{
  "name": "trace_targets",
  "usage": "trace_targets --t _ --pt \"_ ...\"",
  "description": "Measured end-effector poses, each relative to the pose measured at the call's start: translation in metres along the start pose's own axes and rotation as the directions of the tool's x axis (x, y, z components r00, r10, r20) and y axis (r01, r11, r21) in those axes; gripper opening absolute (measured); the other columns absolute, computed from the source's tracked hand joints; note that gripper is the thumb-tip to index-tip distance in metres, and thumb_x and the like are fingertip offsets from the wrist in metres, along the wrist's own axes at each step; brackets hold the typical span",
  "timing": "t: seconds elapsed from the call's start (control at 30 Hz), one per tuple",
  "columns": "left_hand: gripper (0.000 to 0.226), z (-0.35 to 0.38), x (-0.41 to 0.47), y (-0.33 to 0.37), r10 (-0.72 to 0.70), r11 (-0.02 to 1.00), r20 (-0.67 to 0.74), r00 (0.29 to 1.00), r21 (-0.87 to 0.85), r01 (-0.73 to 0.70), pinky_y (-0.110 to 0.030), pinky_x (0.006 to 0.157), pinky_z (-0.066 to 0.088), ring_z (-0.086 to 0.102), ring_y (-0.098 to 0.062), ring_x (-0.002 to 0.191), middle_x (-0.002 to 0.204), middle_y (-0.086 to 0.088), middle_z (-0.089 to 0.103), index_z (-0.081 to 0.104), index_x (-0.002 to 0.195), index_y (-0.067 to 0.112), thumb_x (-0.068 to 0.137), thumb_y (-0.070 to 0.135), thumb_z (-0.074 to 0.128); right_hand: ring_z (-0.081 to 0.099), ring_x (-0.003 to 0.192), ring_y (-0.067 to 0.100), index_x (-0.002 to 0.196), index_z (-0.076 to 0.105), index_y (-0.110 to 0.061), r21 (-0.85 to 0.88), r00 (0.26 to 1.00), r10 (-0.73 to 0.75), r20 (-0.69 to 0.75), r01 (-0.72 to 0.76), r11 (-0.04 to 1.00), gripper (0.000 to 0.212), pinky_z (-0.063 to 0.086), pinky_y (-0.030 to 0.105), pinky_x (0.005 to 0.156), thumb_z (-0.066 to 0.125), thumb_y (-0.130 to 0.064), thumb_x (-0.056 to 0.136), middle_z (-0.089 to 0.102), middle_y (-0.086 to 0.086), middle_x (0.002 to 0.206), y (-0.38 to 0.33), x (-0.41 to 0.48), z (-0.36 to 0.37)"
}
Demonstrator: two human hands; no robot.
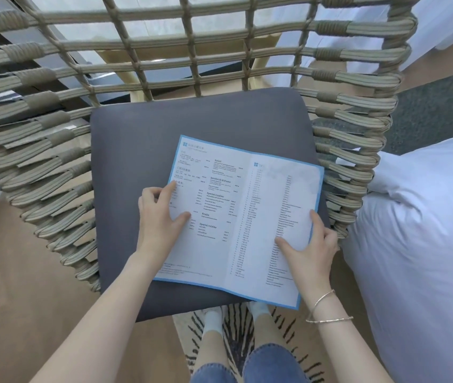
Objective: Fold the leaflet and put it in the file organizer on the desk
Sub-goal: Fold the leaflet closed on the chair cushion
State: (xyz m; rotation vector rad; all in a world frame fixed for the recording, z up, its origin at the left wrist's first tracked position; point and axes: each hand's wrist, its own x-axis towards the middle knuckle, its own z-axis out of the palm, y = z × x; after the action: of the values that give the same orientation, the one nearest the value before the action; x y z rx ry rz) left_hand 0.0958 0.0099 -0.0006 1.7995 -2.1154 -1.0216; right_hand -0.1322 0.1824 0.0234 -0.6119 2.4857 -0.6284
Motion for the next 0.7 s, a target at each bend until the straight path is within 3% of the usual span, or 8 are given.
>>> trace_targets --t 0.2,0.37,0.53,0.7 --pt "0.074 -0.017 -0.016 -0.022 -0.124 0.992 -0.153 0.98 -0.013 0.124 -0.029 0.095 0.03 0.028 -0.013 0.106 0.113 0.001 0.032 0.044 0.14 0.016 0.075 0.017 0.078 0.033 0.114 0.026 0.147 0.037 -0.015 -0.054 0.961 -0.253 0.115 0.26 0.964 0.092 0.022 0.021 0.103 0.085 -0.023 0.069 0.03 0.003 0.114 -0.04 0.03 0.01" --pt "0.072 -0.029 -0.026 -0.042 -0.235 0.972 -0.268 0.934 -0.04 0.233 -0.029 0.098 0.028 0.037 -0.031 0.113 0.118 -0.016 0.039 0.044 0.139 0.013 0.076 0.017 0.078 0.038 0.109 0.032 0.148 0.037 -0.01 -0.118 0.872 -0.436 0.223 0.468 0.876 0.092 0.034 0.037 0.103 0.083 -0.028 0.07 0.04 0.017 0.116 -0.078 0.054 0.033" --pt "0.069 -0.032 -0.03 -0.058 -0.267 0.963 -0.291 0.919 -0.044 0.266 -0.035 0.099 0.033 0.037 -0.029 0.116 0.122 -0.011 0.042 0.046 0.141 0.015 0.079 0.023 0.076 0.043 0.102 0.032 0.149 0.036 -0.011 -0.274 0.81 -0.509 0.292 0.58 0.767 0.089 0.041 0.045 0.096 0.075 -0.045 0.077 0.044 0.016 0.114 -0.075 0.06 0.049" --pt "0.066 -0.03 -0.03 -0.059 -0.254 0.966 -0.298 0.92 -0.041 0.254 -0.025 0.089 0.027 0.036 -0.029 0.116 0.126 -0.009 0.046 0.048 0.141 0.015 0.081 0.022 0.075 0.046 0.104 0.034 0.147 0.039 -0.009 -0.296 0.78 -0.566 0.267 0.625 0.722 0.084 0.042 0.047 0.093 0.072 -0.048 0.08 0.047 0.019 0.119 -0.062 0.057 0.045"
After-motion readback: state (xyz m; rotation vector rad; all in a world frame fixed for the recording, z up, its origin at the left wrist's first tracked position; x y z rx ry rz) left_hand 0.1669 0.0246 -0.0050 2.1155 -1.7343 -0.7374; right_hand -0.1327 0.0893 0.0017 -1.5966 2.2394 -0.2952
